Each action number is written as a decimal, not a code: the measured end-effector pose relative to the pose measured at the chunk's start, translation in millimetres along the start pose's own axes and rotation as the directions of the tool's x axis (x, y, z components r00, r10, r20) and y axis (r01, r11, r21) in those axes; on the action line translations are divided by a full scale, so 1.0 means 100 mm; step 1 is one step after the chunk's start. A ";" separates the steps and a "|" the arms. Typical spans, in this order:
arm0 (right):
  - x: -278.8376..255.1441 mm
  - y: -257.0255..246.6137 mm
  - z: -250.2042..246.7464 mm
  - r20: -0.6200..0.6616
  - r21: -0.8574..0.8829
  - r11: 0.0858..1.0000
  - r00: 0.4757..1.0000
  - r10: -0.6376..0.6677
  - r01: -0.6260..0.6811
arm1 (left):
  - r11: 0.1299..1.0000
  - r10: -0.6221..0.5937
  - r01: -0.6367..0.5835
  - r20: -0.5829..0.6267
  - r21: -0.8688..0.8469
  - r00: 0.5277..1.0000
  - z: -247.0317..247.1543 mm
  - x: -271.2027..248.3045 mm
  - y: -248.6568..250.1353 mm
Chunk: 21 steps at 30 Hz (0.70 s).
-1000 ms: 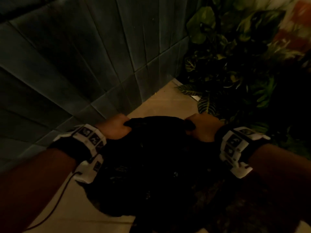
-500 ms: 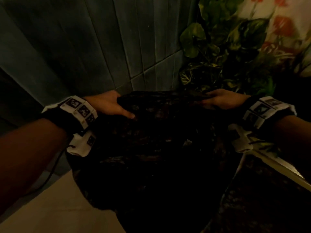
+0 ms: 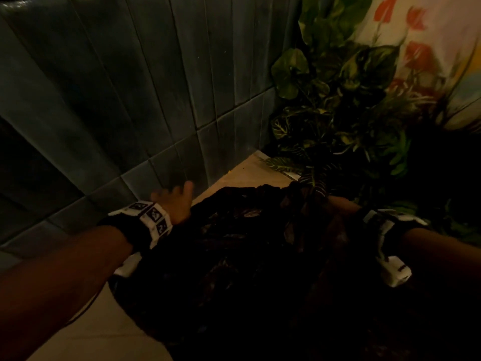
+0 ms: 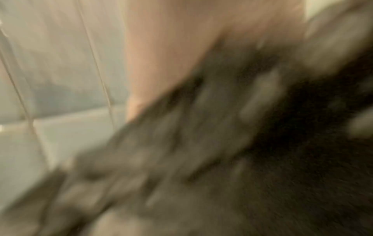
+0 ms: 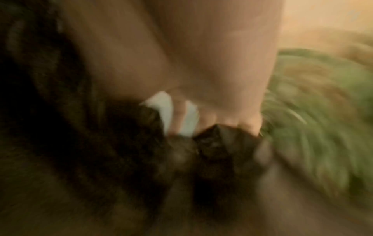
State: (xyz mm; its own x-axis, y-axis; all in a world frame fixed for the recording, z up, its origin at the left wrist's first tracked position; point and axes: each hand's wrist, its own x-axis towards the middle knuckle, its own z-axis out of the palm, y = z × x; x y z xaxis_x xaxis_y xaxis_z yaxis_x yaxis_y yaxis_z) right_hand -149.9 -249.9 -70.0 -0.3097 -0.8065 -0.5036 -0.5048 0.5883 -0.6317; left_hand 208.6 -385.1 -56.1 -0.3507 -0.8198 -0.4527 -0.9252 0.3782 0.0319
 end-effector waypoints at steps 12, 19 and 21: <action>-1.60 -0.91 -0.10 0.308 -0.290 0.726 0.779 -0.546 0.623 | 0.823 0.555 -0.528 0.102 -0.212 0.825 -0.49 -1.32 0.28; -1.68 -0.65 -0.13 0.350 -0.583 0.475 0.731 -0.585 0.659 | 0.667 0.625 -0.667 -0.238 -0.332 0.744 -0.34 -1.68 0.19; -1.82 -0.57 -0.24 0.286 -0.516 0.391 0.583 -0.760 0.762 | 0.644 0.598 -0.627 -0.224 -0.437 0.770 -0.39 -1.84 0.10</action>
State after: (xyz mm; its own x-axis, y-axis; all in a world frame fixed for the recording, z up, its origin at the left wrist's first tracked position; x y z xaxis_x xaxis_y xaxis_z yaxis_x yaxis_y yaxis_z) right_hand -83.8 -137.9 72.3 0.4334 -0.9010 0.0181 -0.8491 -0.4150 -0.3267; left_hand 258.1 -247.0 62.9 -0.8553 -0.5015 -0.1298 -0.4396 0.5701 0.6941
